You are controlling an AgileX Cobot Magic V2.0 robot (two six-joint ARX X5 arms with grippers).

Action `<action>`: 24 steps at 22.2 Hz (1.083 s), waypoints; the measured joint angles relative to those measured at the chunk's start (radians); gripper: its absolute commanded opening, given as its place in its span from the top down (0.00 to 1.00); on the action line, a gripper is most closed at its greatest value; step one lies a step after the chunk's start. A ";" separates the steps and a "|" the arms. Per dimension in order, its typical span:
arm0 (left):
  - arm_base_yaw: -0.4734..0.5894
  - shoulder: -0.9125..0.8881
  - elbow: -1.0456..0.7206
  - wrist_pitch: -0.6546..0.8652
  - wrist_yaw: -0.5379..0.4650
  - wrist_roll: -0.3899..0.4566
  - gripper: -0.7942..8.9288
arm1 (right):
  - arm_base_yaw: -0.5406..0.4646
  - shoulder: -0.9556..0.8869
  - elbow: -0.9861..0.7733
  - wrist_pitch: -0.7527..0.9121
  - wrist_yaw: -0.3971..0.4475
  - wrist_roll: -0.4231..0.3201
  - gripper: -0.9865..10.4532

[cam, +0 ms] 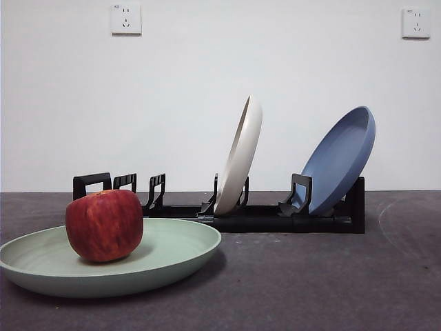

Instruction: Take the green plate from the plate rack,put the plate on the table,take the apple from the table,put the apple in the plate

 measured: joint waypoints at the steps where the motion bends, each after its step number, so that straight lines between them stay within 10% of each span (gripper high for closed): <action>1: 0.000 0.007 0.000 0.000 0.000 0.003 0.92 | 0.000 0.000 0.000 0.000 0.000 0.000 0.91; 12: 0.000 0.070 0.000 0.000 0.000 0.003 0.92 | -0.027 0.000 -0.003 0.012 0.090 -0.034 0.91; 17: 0.000 0.099 0.000 0.000 0.000 0.003 0.92 | -0.261 -0.038 -0.190 0.459 0.045 -0.235 0.91; 24: 0.000 0.131 0.000 0.000 0.000 0.003 0.92 | -0.636 -0.256 -0.830 1.015 -0.111 -0.251 0.91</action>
